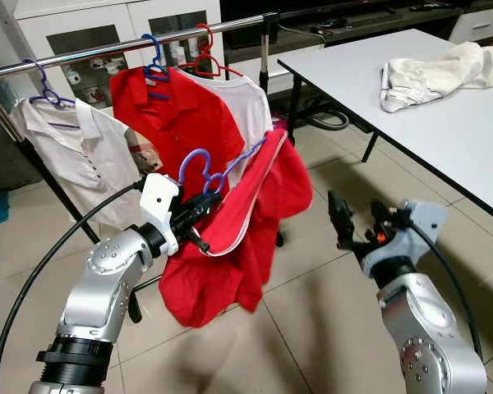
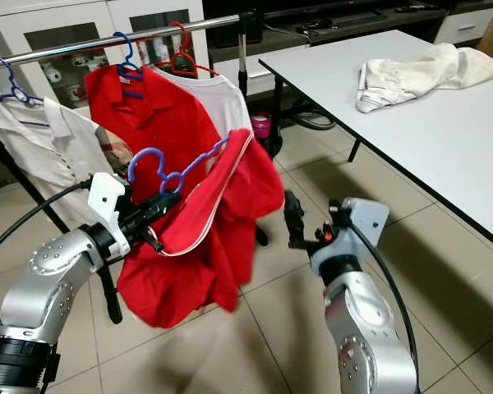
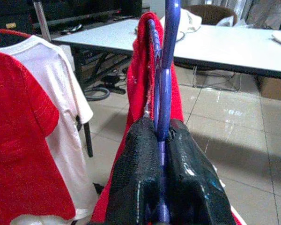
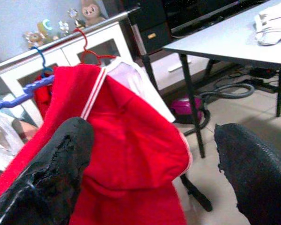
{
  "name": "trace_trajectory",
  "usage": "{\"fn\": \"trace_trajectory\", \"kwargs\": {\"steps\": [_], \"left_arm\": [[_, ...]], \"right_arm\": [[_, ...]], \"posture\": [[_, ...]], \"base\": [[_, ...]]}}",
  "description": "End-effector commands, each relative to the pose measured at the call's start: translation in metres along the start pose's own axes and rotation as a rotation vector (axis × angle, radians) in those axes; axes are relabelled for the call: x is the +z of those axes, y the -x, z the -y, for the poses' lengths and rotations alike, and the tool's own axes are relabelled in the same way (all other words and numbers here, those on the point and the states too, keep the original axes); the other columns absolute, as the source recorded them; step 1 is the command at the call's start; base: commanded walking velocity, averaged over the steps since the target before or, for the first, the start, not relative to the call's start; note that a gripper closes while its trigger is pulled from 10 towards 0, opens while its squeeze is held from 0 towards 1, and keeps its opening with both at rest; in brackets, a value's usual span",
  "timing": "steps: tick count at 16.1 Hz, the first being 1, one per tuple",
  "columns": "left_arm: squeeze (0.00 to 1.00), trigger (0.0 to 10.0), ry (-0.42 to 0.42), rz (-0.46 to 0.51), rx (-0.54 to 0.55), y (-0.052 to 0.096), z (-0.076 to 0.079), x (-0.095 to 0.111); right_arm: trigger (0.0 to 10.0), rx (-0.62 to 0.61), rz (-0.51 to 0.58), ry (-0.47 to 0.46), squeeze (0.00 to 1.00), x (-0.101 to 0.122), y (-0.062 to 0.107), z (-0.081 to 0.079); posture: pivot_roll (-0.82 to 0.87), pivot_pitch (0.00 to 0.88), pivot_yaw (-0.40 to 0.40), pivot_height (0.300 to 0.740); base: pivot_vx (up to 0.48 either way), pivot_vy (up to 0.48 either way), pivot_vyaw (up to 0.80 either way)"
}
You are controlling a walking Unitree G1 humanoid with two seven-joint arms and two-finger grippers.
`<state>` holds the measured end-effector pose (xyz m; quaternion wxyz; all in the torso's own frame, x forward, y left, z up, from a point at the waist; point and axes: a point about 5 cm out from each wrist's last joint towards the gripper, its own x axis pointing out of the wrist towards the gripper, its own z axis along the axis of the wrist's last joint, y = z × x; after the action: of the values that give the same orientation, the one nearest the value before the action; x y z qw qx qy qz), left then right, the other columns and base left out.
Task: Hang hanger
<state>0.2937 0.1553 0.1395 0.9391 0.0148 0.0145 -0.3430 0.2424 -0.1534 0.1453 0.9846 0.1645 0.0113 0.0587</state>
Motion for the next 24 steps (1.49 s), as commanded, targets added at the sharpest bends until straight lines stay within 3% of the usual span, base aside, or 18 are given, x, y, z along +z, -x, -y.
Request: {"fn": "trace_trajectory", "kwargs": {"steps": [1,8,11,14,16,18,19,23,24], "left_arm": [[0.0,0.0,-0.035,0.074,-0.014,-0.002,-0.002,0.019],[0.0,0.0,-0.078,0.05,-0.102,-0.007,0.007,0.025],[0.0,0.0,-0.082,0.061,-0.105,-0.01,0.009,0.027],[0.0,0.0,-0.101,0.059,-0.103,-0.011,0.009,0.027],[0.0,0.0,-0.11,0.058,-0.106,-0.012,0.01,0.027],[0.0,0.0,-0.112,0.063,-0.106,-0.014,0.011,0.027],[0.0,0.0,-0.113,0.065,-0.104,-0.014,0.01,0.028],[0.0,0.0,-0.123,0.068,-0.115,-0.017,0.012,0.029],[0.0,0.0,-0.127,0.068,-0.129,-0.018,0.014,0.029]], "right_arm": [[10.0,0.004,0.005,-0.016,0.0,0.003,-0.001,0.0],[10.0,0.182,0.082,0.146,0.0,0.026,-0.036,-0.014],[10.0,0.157,0.071,0.046,0.0,0.031,-0.053,-0.015],[10.0,0.215,0.035,-0.127,0.0,0.029,-0.058,-0.026],[10.0,0.214,0.0,-0.15,0.0,0.027,-0.061,-0.028],[10.0,0.253,-0.01,-0.004,0.0,0.026,-0.062,-0.034],[10.0,0.278,-0.025,0.156,0.0,0.021,-0.061,-0.037],[10.0,0.27,-0.053,0.271,0.0,0.015,-0.064,-0.041],[10.0,0.218,-0.057,0.269,0.0,0.014,-0.07,-0.039]], "posture": [[-0.21,0.0,0.048,0.74],[-0.21,0.0,0.064,0.74],[-0.21,0.0,0.06,0.74],[-0.2,0.0,0.056,0.74],[-0.21,0.0,0.056,0.74],[-0.21,0.0,0.057,0.74],[-0.21,0.0,0.058,0.74],[-0.21,0.0,0.057,0.74],[-0.21,0.0,0.056,0.74]], "base": [[0.0,0.0,0.0],[0.0,0.0,0.0],[0.0,0.0,0.0],[0.0,0.0,0.0],[0.0,0.0,0.0],[0.0,0.0,0.0],[0.0,0.0,0.0],[0.0,0.0,0.0],[0.0,0.0,0.0]]}}
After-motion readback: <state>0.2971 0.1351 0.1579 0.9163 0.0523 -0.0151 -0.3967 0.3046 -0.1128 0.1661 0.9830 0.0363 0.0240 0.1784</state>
